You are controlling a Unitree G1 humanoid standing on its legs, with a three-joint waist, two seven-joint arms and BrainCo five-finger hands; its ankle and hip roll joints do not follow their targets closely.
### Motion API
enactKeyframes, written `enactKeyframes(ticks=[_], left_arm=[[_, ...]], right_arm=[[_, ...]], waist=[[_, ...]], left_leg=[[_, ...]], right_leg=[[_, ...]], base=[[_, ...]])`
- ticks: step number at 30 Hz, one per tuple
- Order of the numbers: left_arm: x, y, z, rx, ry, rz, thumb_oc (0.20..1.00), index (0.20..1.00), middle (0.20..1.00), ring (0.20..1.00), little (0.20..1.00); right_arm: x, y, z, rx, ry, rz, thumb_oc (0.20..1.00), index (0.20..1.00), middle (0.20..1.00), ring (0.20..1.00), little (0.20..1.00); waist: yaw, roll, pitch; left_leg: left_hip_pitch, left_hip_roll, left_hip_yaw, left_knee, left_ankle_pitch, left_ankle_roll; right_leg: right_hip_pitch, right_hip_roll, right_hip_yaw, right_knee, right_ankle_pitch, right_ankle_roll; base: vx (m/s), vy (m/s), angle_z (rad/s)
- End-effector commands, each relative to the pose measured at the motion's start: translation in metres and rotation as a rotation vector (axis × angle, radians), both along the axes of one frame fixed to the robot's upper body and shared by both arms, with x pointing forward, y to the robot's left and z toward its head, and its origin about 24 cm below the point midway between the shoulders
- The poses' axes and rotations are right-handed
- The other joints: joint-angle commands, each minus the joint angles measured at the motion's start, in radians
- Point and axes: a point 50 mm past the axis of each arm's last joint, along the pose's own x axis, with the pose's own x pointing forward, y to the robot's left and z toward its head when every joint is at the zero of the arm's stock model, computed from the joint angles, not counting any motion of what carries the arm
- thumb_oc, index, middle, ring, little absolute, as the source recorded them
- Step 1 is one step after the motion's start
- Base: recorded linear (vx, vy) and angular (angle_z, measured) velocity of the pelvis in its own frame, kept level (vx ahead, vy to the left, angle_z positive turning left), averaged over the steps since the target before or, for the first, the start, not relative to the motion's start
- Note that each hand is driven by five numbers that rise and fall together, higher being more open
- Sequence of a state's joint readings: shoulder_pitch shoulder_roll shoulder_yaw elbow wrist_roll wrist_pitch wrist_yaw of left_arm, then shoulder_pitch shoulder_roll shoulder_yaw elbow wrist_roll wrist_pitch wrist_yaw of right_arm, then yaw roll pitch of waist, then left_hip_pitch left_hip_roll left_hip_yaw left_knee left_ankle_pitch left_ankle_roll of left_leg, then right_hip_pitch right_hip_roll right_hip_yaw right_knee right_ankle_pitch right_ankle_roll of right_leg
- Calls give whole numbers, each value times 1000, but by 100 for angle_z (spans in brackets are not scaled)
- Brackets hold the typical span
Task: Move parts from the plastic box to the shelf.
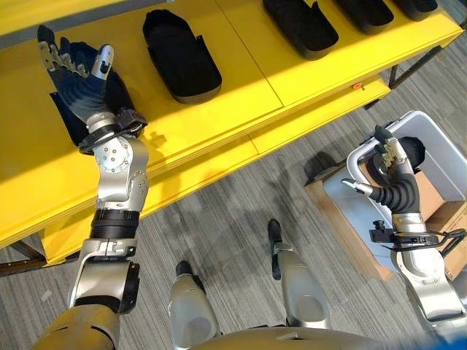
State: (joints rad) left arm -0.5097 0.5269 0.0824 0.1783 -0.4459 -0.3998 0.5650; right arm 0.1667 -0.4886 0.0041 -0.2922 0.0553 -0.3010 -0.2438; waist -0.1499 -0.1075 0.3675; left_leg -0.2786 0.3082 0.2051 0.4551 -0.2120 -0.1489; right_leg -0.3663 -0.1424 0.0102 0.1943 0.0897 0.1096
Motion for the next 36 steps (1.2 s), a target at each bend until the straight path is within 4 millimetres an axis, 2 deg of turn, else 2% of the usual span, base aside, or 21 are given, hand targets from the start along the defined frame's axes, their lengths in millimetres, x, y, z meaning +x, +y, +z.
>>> enactKeyframes(ticks=[1, 8, 9, 10, 11, 12, 13, 17, 22, 24, 28, 36], left_arm=[[-15, 7, 11, 191, -40, 68, 1000, 1000, 1000, 1000, 1000], [-45, 7, -16, 402, 73, 81, 1000, 1000, 1000, 1000, 1000], [-57, 3, -23, 540, 120, 85, 1000, 1000, 1000, 1000, 1000], [-62, 2, -27, 594, 155, 96, 1000, 1000, 1000, 1000, 1000], [-74, -6, -32, 777, 196, 113, 1000, 1000, 1000, 1000, 1000], [-82, -12, -31, 890, 202, 112, 1000, 1000, 1000, 1000, 1000], [-82, -12, -31, 891, 202, 113, 1000, 1000, 1000, 1000, 1000], [-101, -34, -32, 1207, 200, 73, 1000, 1000, 1000, 1000, 1000], [-103, -43, -43, 1297, 231, 21, 1000, 1000, 1000, 1000, 1000], [-99, -45, -52, 1386, 268, 20, 1000, 1000, 1000, 1000, 1000], [-92, -49, -69, 1459, 322, -26, 1000, 1000, 1000, 1000, 1000], [-74, -45, -101, 1464, 479, -63, 1000, 1000, 1000, 1000, 1000]], right_arm=[[-8, -10, 22, -36, -111, -12, 1000, 1000, 1000, 1000, 1000], [-12, -16, 25, -41, -129, -36, 1000, 1000, 1000, 1000, 1000], [-14, -18, 25, -42, -132, -43, 1000, 1000, 1000, 1000, 1000], [-15, -18, 25, -45, -128, -42, 1000, 1000, 1000, 1000, 1000], [-16, -19, 25, -63, -125, -41, 1000, 1000, 1000, 1000, 1000], [-17, -19, 24, -68, -122, -38, 1000, 1000, 1000, 1000, 1000], [-17, -19, 24, -68, -122, -38, 1000, 1000, 1000, 1000, 1000], [-19, -18, 25, -110, -117, -22, 1000, 1000, 1000, 1000, 1000], [-20, -18, 24, -127, -111, -27, 1000, 1000, 1000, 1000, 1000], [-20, -18, 25, -140, -115, -27, 1000, 1000, 1000, 1000, 1000], [-18, -18, 24, -142, -113, -38, 1000, 1000, 1000, 1000, 1000], [-15, -20, 24, -127, -117, -75, 1000, 1000, 1000, 1000, 1000]], waist=[[14, -9, -35], [36, 2, -18], [45, 6, -10], [49, 6, -7], [58, 11, 1], [64, 15, 5], [63, 14, 4], [77, 20, 17], [81, 19, 24], [79, 19, 27], [77, 17, 33], [71, 11, 25]], left_leg=[[8, 0, -92, -44, 107, 15], [10, -6, -100, -52, 114, 19], [10, -11, -105, -55, 116, 22], [10, -12, -107, -55, 116, 22], [11, -16, -112, -57, 117, 24], [14, -19, -115, -62, 119, 24], [11, -21, -114, -66, 128, 25], [15, -32, -126, -81, 141, 27], [16, -35, -132, -88, 150, 30], [17, -36, -133, -89, 151, 30], [20, -36, -135, -86, 149, 30], [18, -35, -129, -79, 143, 31]], right_leg=[[24, -55, 21, 160, -52, 41], [30, -61, 11, 162, -54, 37], [33, -62, 7, 166, -57, 36], [37, -64, 4, 166, -58, 36], [43, -68, -3, 169, -62, 36], [48, -71, -7, 171, -65, 37], [45, -72, -7, 166, -57, 36], [57, -81, -22, 170, -59, 41], [59, -83, -28, 174, -60, 42], [60, -84, -31, 178, -62, 44], [61, -85, -30, 183, -65, 46], [50, -83, -18, 187, -65, 45]], base=[[0, 0, 0], [-6, 0, 8], [-15, -4, 20], [-21, -12, 17], [-14, -13, 12], [-26, -13, 15], [-25, -20, 19], [-16, -16, 14], [-18, -9, 7], [-2, -1, 6], [4, -2, 2], [0, 4, -2]])
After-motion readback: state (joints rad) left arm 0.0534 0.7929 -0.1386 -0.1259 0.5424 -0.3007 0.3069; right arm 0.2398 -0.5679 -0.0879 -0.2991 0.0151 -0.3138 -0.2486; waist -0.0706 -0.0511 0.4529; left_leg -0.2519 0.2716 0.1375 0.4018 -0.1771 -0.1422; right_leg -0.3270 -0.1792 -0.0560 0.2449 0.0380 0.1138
